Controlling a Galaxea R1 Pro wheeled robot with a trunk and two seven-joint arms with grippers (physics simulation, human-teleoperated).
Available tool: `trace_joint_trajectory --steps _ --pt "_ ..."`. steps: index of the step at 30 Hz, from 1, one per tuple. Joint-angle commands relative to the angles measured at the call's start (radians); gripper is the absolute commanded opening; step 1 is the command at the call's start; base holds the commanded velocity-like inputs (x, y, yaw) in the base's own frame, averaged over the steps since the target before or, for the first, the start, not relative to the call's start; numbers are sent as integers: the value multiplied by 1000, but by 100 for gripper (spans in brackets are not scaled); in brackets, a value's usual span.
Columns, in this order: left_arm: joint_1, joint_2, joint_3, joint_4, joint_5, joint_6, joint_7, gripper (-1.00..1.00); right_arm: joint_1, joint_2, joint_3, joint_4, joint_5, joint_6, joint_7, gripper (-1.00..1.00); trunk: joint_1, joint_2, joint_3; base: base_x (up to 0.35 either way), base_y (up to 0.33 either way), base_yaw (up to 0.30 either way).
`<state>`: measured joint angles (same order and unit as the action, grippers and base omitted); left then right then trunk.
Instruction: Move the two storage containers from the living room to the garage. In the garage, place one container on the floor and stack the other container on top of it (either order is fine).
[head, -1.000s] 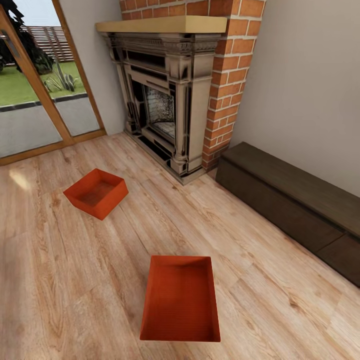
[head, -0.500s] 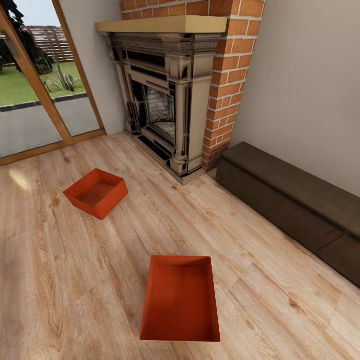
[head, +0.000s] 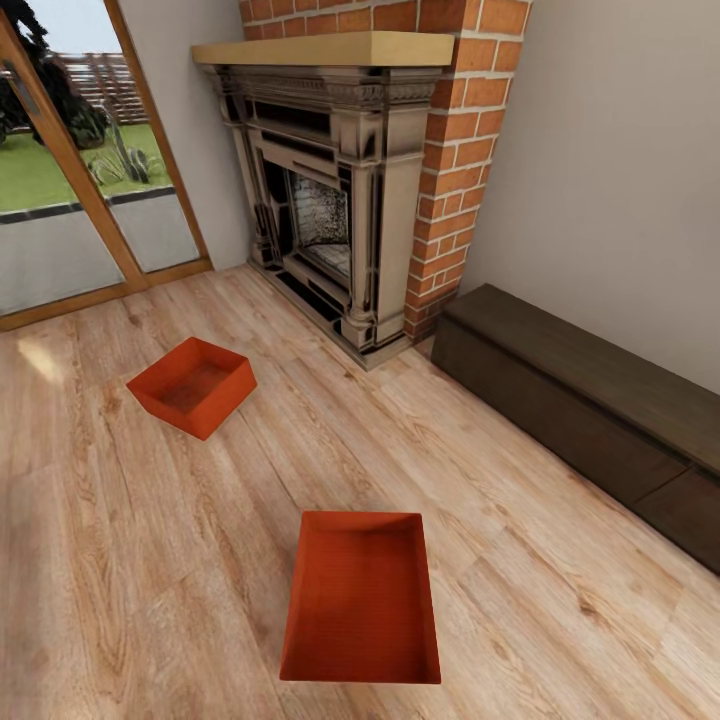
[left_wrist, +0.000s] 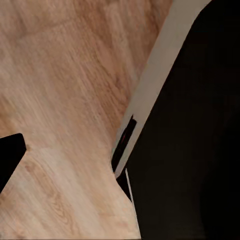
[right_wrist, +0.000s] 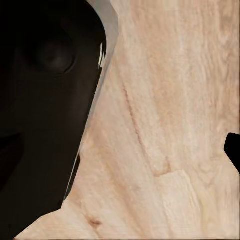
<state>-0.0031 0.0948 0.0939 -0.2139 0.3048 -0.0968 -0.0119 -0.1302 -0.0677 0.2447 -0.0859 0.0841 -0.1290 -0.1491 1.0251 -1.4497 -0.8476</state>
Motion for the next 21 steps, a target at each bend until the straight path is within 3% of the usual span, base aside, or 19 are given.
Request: trace_joint_trajectory --steps 1,4,6,8,10,13,14,18,19,21 --pt "0 15 4 -33 0 0 0 100 -5 -8 -11 -27 -3 31 -20 100 0 0 -1 0 0 0" --pt "-1 50 3 -130 -3 22 15 100 -67 -18 -80 -93 -81 139 -42 100 0 0 -1 0 0 0" --pt "-9 79 4 -164 -4 84 44 100 -125 -20 -111 -113 -122 190 -53 100 0 0 -1 0 0 0" --pt "-24 101 4 -178 -5 149 67 100 -169 -18 -122 -120 -137 208 -65 100 0 0 -1 0 0 0" --pt "-82 117 4 -191 -5 221 93 100 -220 -13 -133 -124 -148 219 -91 100 0 0 -1 0 0 0" --pt "-203 125 4 -192 -4 272 144 100 -291 -5 -147 -127 -161 213 -142 100 0 0 -1 0 0 0" --pt "-293 123 4 -186 -1 281 196 100 -362 -2 -162 -123 -218 188 -153 100 0 0 -1 0 0 0" --pt "-411 90 2 -178 -1 294 243 100 -466 7 -174 -113 -320 153 -159 100 0 0 -1 0 0 0" --pt "-491 33 -2 -146 -6 310 261 100 -493 67 -173 -110 -342 99 -160 100 0 0 -1 0 0 0" --pt "-530 -13 -5 -136 -21 310 265 100 -499 111 -168 -108 -346 77 -160 100 0 0 -1 0 0 0"
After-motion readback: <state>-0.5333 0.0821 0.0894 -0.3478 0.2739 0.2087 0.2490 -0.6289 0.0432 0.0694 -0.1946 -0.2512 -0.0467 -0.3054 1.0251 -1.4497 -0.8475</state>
